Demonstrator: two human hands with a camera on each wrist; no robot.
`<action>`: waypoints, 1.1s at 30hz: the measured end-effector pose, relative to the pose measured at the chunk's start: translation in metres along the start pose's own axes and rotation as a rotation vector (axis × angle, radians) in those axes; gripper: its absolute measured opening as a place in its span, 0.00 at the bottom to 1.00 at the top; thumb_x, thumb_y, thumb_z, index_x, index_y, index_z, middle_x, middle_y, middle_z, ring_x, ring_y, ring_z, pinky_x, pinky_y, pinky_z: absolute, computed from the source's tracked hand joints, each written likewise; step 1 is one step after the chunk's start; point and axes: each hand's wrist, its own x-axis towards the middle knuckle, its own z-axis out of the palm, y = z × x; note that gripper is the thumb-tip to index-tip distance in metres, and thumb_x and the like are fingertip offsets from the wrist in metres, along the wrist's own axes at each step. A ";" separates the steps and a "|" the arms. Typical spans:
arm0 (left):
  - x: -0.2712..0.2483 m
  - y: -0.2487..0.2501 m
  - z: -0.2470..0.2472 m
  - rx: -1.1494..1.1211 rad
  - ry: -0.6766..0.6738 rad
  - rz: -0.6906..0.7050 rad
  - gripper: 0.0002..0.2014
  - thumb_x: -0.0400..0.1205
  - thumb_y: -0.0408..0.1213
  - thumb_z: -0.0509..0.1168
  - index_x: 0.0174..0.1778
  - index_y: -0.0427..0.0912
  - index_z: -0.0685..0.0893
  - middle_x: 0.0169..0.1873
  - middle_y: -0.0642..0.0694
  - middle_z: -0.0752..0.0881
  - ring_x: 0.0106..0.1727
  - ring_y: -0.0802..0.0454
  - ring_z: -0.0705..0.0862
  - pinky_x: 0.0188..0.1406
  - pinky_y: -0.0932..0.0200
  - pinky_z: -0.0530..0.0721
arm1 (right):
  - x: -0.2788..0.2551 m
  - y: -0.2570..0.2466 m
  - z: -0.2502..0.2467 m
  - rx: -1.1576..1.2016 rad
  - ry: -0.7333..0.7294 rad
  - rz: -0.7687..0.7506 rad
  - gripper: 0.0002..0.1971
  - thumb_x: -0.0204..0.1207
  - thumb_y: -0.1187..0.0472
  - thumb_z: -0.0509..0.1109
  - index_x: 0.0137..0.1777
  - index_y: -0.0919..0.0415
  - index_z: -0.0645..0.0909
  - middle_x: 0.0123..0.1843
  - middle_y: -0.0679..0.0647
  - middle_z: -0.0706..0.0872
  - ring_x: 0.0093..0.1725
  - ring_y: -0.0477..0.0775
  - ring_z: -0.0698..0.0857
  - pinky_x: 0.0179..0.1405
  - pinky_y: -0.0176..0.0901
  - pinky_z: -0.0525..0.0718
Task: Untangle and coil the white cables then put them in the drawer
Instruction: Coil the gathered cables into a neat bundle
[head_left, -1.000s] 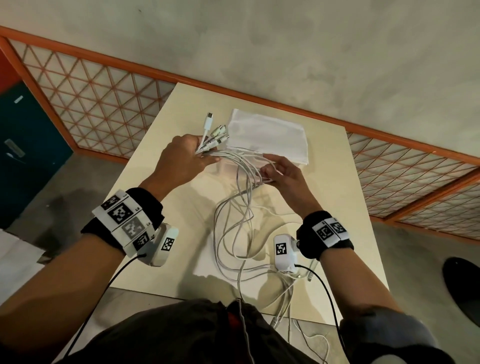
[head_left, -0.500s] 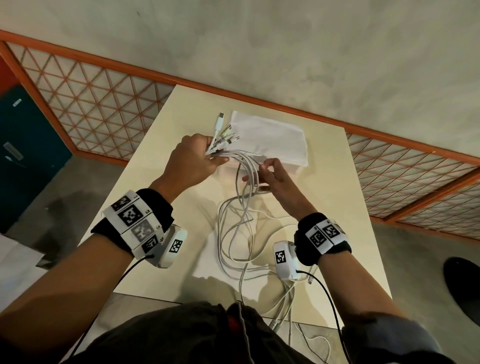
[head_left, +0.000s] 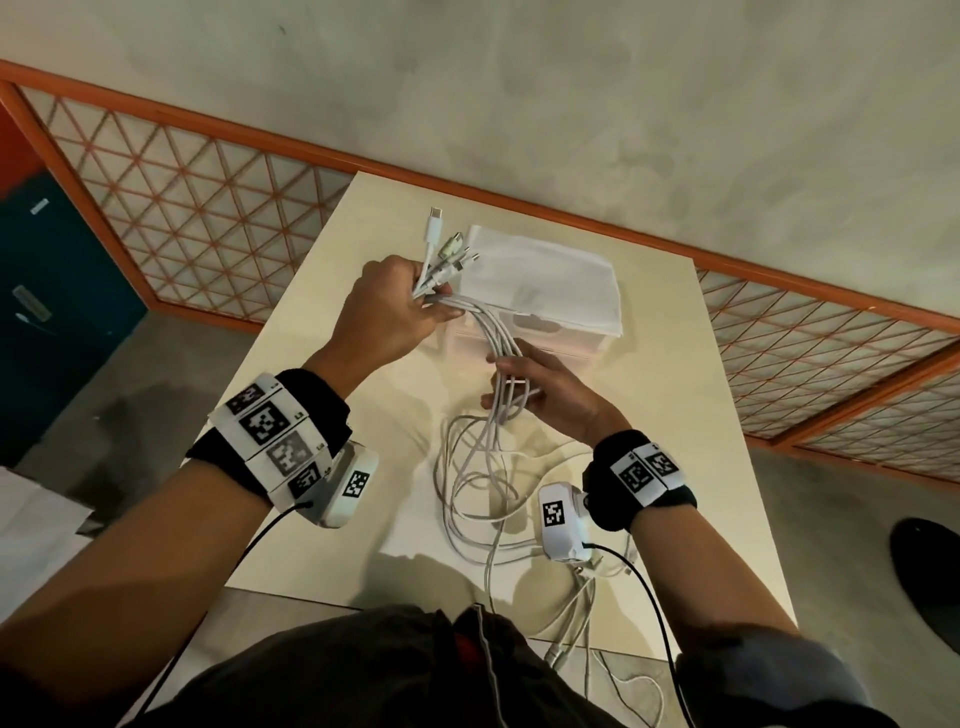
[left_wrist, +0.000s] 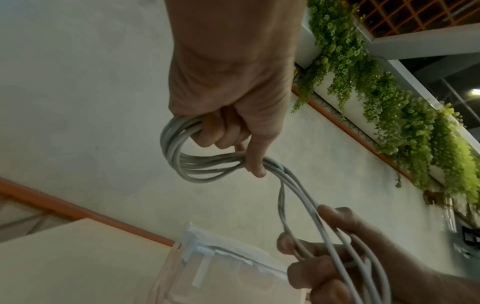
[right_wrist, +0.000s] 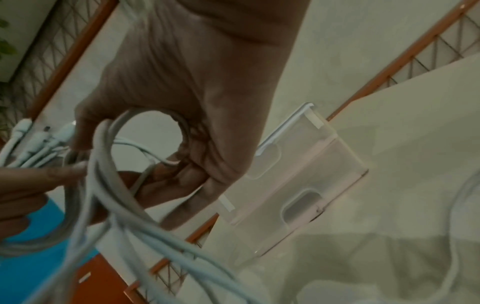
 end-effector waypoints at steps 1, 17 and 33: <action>0.000 -0.002 -0.001 0.011 0.008 -0.001 0.11 0.71 0.47 0.77 0.43 0.44 0.90 0.38 0.41 0.90 0.46 0.40 0.86 0.46 0.52 0.84 | 0.000 -0.001 -0.001 -0.017 0.008 -0.008 0.23 0.67 0.52 0.77 0.56 0.62 0.73 0.32 0.55 0.79 0.32 0.53 0.88 0.46 0.49 0.86; 0.001 0.007 0.001 -0.075 0.125 -0.025 0.13 0.71 0.47 0.77 0.44 0.41 0.90 0.39 0.39 0.91 0.44 0.41 0.89 0.46 0.49 0.86 | 0.005 -0.010 0.010 0.193 0.216 0.004 0.22 0.78 0.41 0.62 0.48 0.61 0.83 0.27 0.47 0.83 0.28 0.47 0.84 0.41 0.38 0.80; 0.004 0.012 0.005 -0.017 0.062 -0.001 0.13 0.71 0.49 0.77 0.41 0.44 0.90 0.38 0.41 0.91 0.44 0.43 0.88 0.42 0.57 0.81 | -0.020 -0.021 -0.009 -0.305 0.115 -0.254 0.24 0.79 0.44 0.59 0.51 0.69 0.70 0.31 0.54 0.76 0.26 0.51 0.71 0.24 0.36 0.76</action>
